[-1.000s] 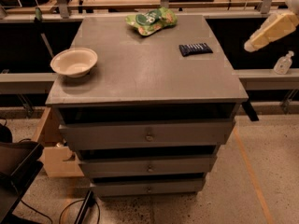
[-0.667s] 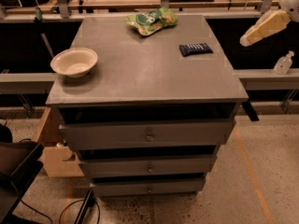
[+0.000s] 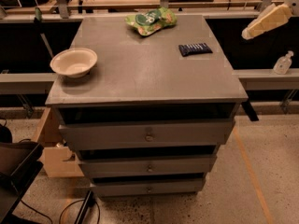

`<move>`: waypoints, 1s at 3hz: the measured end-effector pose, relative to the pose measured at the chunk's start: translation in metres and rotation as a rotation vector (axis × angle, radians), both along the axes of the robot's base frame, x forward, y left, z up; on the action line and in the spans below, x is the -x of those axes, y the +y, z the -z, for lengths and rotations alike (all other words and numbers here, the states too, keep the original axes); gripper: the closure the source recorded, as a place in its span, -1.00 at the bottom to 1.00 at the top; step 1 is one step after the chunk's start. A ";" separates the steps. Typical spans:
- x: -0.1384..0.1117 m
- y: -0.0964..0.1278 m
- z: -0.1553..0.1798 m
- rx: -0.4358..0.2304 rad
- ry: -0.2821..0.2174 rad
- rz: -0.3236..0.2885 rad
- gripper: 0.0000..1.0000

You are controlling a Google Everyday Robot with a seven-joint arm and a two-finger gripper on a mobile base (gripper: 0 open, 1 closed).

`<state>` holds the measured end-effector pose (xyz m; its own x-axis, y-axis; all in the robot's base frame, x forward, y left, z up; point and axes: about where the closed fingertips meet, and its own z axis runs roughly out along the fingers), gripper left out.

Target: Pick rxbar blueberry

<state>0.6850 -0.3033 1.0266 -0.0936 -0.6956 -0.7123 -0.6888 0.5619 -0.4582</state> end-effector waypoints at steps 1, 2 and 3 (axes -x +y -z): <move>-0.038 0.005 0.018 -0.101 -0.013 0.035 -1.00; -0.082 0.011 0.047 -0.212 0.000 0.057 -1.00; -0.116 0.021 0.086 -0.305 0.053 0.039 -1.00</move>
Offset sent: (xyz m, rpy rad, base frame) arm 0.1562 -0.0035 -0.0684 0.3643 -0.0029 -0.0959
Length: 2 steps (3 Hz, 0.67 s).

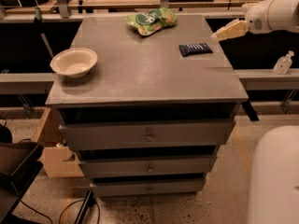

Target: Pick rxbar blueberry

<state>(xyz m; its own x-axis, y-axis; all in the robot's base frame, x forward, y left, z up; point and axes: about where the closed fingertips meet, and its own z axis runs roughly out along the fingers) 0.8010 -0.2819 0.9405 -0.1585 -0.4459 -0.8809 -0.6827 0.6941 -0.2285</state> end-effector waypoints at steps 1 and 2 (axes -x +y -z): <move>-0.009 0.022 0.030 -0.061 0.050 -0.076 -1.00; -0.004 0.049 0.060 -0.098 0.117 -0.171 -1.00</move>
Offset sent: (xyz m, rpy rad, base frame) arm 0.0970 0.0043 -0.0431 0.1384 0.2022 0.2950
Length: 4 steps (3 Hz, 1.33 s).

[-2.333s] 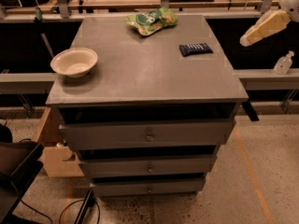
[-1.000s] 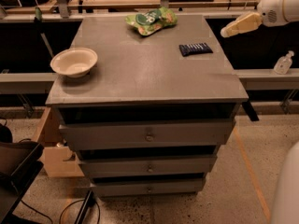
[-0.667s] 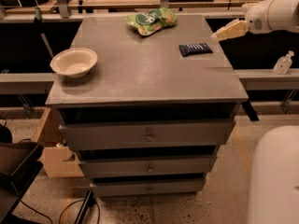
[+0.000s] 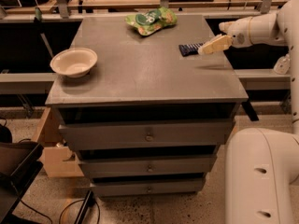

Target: Pick rxbar blueberry

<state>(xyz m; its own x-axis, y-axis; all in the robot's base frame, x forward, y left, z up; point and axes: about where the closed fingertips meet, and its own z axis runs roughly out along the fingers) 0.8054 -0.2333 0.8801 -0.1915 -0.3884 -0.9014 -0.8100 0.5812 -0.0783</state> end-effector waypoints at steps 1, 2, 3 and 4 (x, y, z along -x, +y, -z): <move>0.005 0.020 0.020 -0.011 0.052 -0.062 -1.00; 0.007 0.035 0.032 -0.011 0.092 -0.096 -1.00; 0.004 0.048 0.038 0.001 0.117 -0.110 -1.00; -0.002 0.060 0.046 0.025 0.143 -0.102 -0.68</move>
Offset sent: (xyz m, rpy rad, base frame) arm 0.1047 -0.0235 0.0048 0.0073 0.1405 0.1414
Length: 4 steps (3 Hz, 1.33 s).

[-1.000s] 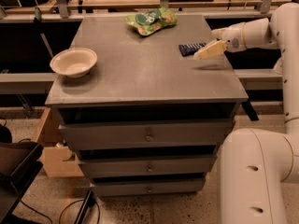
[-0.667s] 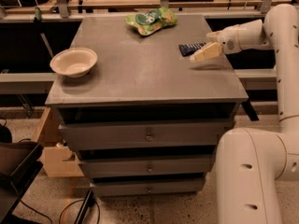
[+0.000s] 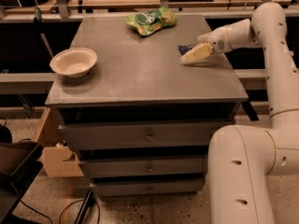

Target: Pick rxbar blueberry

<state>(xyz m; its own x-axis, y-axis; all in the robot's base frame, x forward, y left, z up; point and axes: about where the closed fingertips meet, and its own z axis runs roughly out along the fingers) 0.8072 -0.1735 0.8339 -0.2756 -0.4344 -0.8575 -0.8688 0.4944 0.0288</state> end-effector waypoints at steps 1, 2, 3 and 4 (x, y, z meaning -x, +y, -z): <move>-0.005 0.006 0.008 0.019 0.022 0.009 -0.21; -0.005 0.008 0.009 0.018 0.023 0.007 0.22; -0.005 0.008 0.005 0.018 0.023 0.007 0.71; -0.003 0.009 0.003 0.018 0.023 0.007 1.00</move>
Offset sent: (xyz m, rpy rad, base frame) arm 0.0039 0.0054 -0.0070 -0.0159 0.0189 -0.0074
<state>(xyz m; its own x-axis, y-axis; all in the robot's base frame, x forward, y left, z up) 0.8104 -0.1648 0.8311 -0.2986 -0.4477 -0.8429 -0.8645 0.5011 0.0401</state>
